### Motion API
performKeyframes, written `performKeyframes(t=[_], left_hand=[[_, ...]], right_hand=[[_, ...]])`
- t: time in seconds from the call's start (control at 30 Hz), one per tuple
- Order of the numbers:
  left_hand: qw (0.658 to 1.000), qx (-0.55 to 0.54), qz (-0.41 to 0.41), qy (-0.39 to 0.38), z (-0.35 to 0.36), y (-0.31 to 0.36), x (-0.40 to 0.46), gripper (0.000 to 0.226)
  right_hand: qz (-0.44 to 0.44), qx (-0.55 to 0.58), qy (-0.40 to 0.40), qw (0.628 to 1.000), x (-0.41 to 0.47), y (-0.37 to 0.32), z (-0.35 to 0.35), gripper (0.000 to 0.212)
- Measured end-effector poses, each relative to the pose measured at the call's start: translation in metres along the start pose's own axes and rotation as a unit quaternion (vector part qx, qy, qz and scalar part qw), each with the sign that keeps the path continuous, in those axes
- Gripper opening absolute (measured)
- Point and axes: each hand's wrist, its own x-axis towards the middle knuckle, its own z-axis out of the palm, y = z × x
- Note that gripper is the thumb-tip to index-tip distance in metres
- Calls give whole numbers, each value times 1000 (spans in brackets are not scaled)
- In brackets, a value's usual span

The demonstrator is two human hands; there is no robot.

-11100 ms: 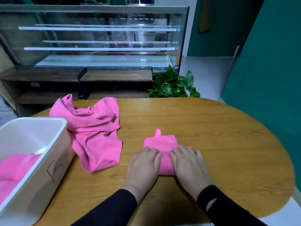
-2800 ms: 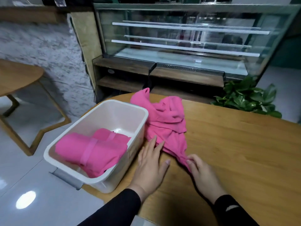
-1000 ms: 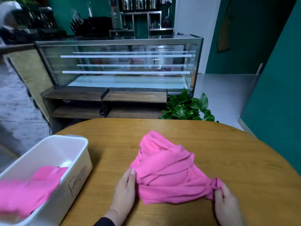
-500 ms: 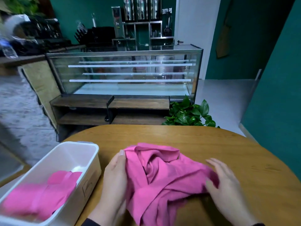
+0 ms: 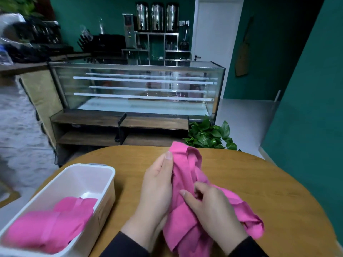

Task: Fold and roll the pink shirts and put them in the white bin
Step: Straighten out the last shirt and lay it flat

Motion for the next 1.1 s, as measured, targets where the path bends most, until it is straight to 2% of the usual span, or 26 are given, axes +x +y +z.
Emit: performKeyframes(t=[0.1,0.13,0.2,0.27,0.33,0.37,0.43,0.47,0.5,0.53,0.6,0.7,0.77,0.8,0.9,0.97,1.03,1.1], left_hand=[[1000,-24,1,19,-8,8,19,44],[999,6,7,39,-13,9,27,42],[988,131,35,78,-22,12,41,32],[962,247,83,86,-26,17,51,18],[940,307,131,65,-19,30,53,27],[923,346,167,31,-13,35,55,42],[872,428,219,-89,-3,44,59,73],[853,449,216,-157,2,47,61,81],[845,450,190,-216,6,47,64,79],[853,427,157,-254,9,49,66,65],[866,410,123,-257,13,50,71,12],[864,442,184,-156,12,61,83,14],[898,390,172,-105,9,74,91,18],[911,367,156,-105,9,79,93,21],[912,368,158,-92,13,84,95,20],[905,378,195,-34,11,86,98,17],[876,416,244,3,8,93,103,11],[839,466,279,15,4,104,110,11]], right_hand=[[10,23,49,999,18,-1,-25,43],[12,26,79,996,27,-1,-38,39],[1,22,107,994,45,-4,-63,34],[-19,36,86,995,61,-7,-82,27],[-52,37,55,996,72,-12,-93,22],[-69,25,42,996,75,-14,-99,19],[-106,23,-1,994,76,-21,-108,16],[-123,36,-25,991,74,-26,-111,15],[-137,48,-40,989,73,-30,-114,15],[-149,53,-41,987,72,-34,-117,14],[-158,56,-32,985,72,-35,-121,12],[-115,21,-82,990,75,-22,-126,18],[-71,-20,-111,991,75,-10,-127,24],[-60,-21,-106,992,74,-5,-126,26],[-67,15,-40,997,74,-2,-116,31],[-73,60,73,993,78,-9,-116,31],[-77,108,219,967,87,-21,-129,28],[-81,135,309,938,99,-35,-149,28]])
